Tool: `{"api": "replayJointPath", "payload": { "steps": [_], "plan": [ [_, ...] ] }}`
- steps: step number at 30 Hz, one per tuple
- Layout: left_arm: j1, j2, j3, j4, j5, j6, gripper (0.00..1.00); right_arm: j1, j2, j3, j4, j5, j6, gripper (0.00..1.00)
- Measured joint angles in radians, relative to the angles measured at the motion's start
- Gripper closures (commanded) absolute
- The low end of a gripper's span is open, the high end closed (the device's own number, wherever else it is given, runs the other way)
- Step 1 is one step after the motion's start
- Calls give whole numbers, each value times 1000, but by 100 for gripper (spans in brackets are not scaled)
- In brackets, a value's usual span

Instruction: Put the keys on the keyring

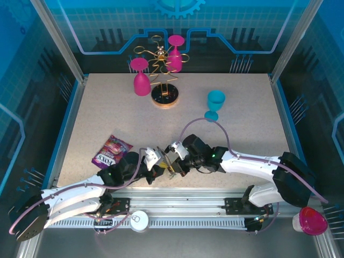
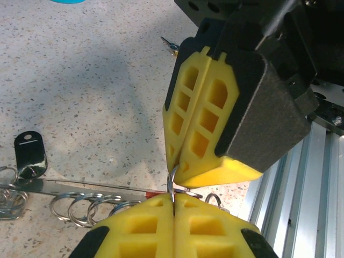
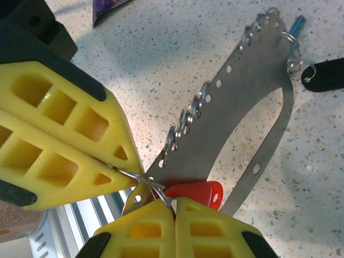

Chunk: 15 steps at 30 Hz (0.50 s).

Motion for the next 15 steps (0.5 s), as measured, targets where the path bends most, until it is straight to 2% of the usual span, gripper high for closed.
{"api": "replayJointPath", "payload": {
  "steps": [15],
  "plan": [
    [-18,-8,5,-3,-34,55,100,-12,13,5,0,-17,133,100]
  ]
}}
